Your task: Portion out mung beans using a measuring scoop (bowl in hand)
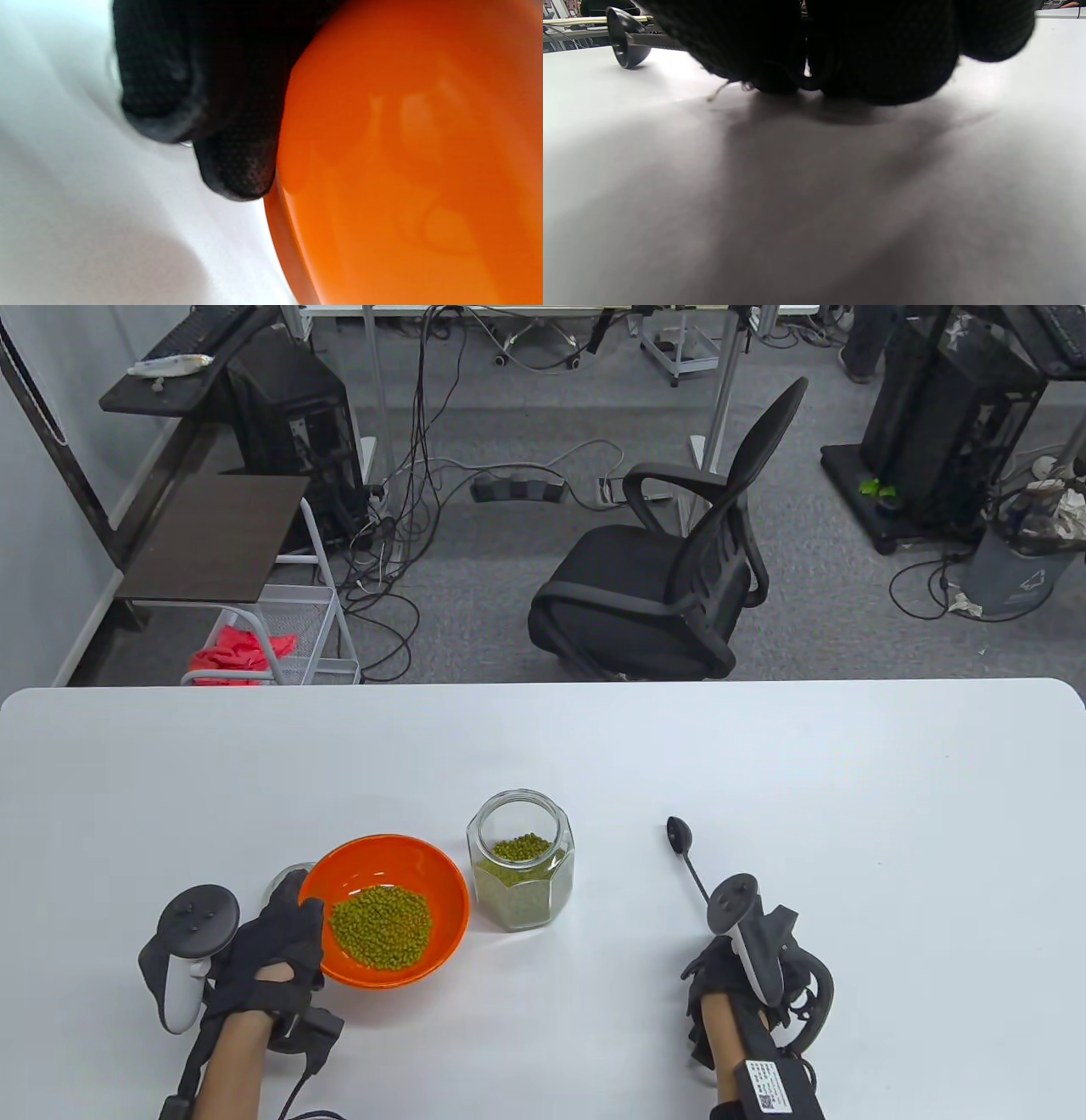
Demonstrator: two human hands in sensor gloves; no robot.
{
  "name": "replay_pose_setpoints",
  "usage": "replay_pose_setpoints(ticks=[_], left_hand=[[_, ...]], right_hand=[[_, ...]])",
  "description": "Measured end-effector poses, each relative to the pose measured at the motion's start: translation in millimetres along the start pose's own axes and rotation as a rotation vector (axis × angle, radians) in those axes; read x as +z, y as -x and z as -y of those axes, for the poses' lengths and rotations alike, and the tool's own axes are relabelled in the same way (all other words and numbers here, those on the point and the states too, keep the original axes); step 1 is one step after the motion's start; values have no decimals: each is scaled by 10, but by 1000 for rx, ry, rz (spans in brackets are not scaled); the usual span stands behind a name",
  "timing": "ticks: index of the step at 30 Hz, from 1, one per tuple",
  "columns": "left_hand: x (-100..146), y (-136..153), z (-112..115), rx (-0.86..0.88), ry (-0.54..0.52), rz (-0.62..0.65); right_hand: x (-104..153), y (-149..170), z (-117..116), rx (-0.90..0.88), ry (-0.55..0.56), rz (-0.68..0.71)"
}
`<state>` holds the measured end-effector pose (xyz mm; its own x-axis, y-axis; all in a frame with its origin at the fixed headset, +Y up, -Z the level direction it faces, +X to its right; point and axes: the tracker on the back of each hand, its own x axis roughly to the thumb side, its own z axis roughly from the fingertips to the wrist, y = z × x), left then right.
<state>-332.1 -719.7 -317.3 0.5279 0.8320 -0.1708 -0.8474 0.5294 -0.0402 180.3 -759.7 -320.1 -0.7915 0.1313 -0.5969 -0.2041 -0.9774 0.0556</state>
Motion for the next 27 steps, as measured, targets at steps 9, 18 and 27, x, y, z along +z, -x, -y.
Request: replay_pose_setpoints(ticks=[9,18,27], left_hand=[[-2,1,-7,-2,2,1],[-5,2,-7,-57,49,-11],[-10,26,-49,-71,80,-49]], right_hand=[[2,11,19,10,-10,0],[-7,26,32,-15,-29,2],[133,38,308,-178,75,84]])
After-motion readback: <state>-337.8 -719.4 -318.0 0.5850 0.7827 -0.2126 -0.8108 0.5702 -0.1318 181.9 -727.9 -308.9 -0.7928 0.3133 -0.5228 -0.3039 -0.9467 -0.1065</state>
